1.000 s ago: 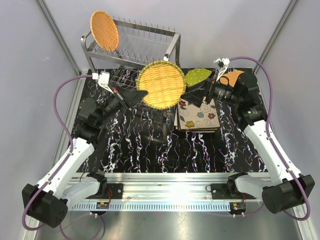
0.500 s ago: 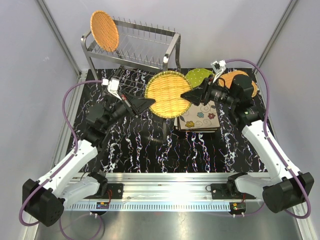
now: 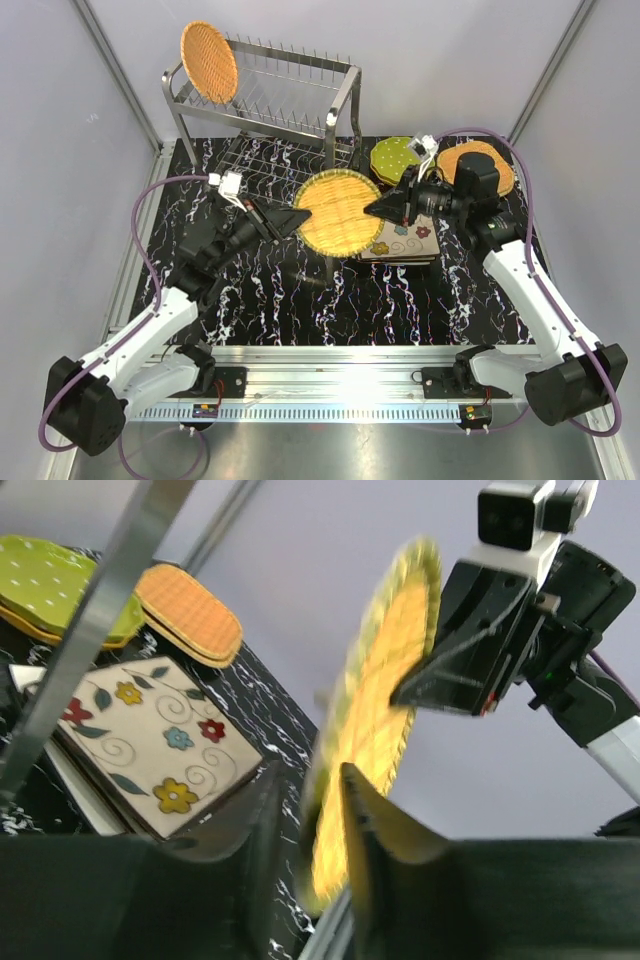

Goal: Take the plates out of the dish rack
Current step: Pass the plate from the left arm to the right, then place the plate on the table

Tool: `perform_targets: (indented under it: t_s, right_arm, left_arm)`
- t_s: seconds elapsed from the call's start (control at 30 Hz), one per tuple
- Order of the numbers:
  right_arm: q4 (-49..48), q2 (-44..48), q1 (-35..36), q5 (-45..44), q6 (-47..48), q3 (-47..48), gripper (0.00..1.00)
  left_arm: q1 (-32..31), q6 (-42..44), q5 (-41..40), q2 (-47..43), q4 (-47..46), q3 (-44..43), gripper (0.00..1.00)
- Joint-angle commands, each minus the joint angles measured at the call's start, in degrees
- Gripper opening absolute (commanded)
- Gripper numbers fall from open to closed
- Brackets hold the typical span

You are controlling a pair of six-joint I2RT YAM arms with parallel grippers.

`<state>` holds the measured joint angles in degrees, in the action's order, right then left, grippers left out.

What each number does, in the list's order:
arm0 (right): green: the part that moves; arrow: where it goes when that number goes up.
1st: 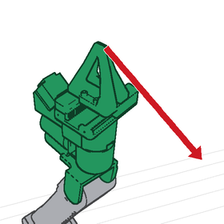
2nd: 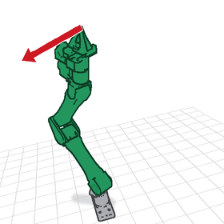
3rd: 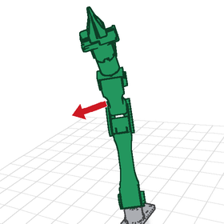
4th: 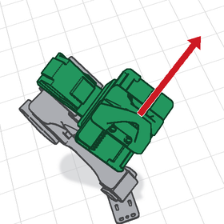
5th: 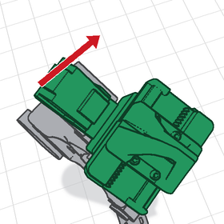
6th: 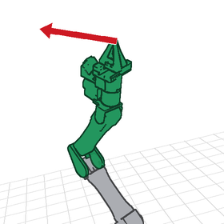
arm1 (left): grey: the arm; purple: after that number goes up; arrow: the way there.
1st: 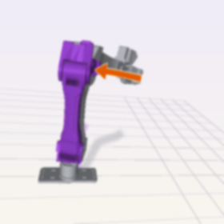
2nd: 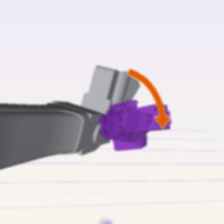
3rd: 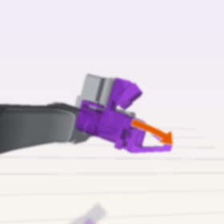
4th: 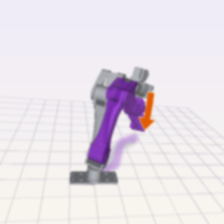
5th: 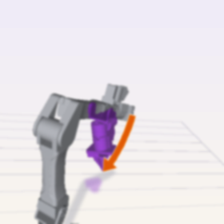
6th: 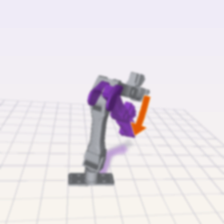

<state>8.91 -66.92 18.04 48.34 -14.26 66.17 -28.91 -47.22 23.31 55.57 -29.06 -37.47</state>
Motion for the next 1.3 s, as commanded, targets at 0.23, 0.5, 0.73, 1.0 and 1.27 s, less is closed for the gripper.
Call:
perform_targets:
  t_s: [0.23,0.5,0.73,1.0,1.27]
  right_arm:
    - [16.92,1.44,-4.94,5.09,14.00,0.27,0.00]
    - [27.74,-1.64,-19.42,7.56,19.62,-0.43,0.00]
    - [27.92,-5.50,-32.87,8.09,18.57,-2.71,0.00]
    - [24.93,-12.27,-42.91,1.86,12.96,-2.54,0.00]
    - [20.10,-14.30,-48.28,-10.44,3.98,-4.21,0.00]
  left_arm:
    - [0.08,7.75,-9.24,-9.33,2.85,1.53,0.68]
    - [0.25,19.62,-18.89,-18.46,19.10,0.03,0.98]
    - [0.25,23.40,-26.12,-23.75,27.12,-0.14,0.99]
    - [0.34,24.46,-29.37,-25.42,30.37,0.30,0.99]
    - [0.34,25.51,-32.80,-26.48,32.05,0.47,0.99]
